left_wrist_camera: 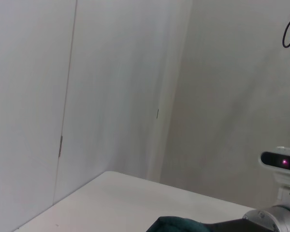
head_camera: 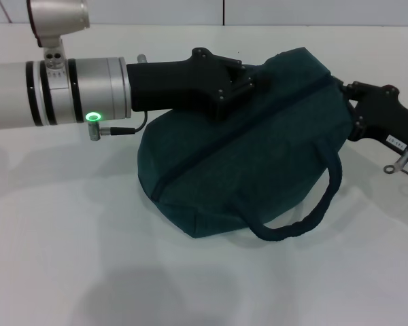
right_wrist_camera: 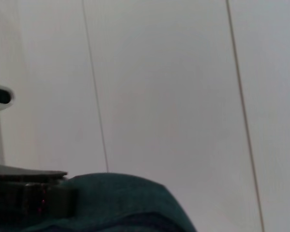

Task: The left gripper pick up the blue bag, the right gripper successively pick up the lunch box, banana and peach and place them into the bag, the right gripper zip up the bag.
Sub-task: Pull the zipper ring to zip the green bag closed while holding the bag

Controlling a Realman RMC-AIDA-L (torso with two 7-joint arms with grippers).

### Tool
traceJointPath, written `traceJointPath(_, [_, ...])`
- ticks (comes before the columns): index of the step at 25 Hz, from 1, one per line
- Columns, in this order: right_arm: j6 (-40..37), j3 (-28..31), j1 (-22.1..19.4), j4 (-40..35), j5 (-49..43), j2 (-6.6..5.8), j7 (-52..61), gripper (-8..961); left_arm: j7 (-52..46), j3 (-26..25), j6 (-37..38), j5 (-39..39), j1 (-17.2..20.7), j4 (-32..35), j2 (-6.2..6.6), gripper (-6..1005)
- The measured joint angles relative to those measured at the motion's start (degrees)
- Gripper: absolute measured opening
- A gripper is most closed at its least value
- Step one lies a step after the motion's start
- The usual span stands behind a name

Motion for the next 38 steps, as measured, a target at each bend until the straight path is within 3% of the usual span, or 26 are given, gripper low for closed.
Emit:
traceJointPath(9, [0.8,2.9,-1.1,0.5,0.2,-0.13,1.1,44,0.0,-1.7,-0.1,-0.2,-0.1,0.2,0.07,45])
traceJointPath(19, [6.9,2.9,-1.5,0.7,0.0,-0.31,3.0,41,-0.3,-2.9,-0.1,-0.1,-0.4,-0.1,0.12,44])
traceJointPath(24, [6.0,2.9,-2.1,0.2,0.0,-0.21,3.0,39,-0.2,-2.9,-0.1,-0.1,-0.5,-0.1,0.16,-1])
traceJointPath(34, [1.3,2.7,-1.7,-0.1,0.1,0.01,3.0,36,-5.8,-3.1,-0.5,-0.1,-0.9,0.1,0.01,0])
traceJointPath(38, [0.9,2.6,-1.6,-0.7,0.0,0.1,3.0,35,-8.6,-3.1,-1.8,1.1,-1.6,0.3,0.19,56])
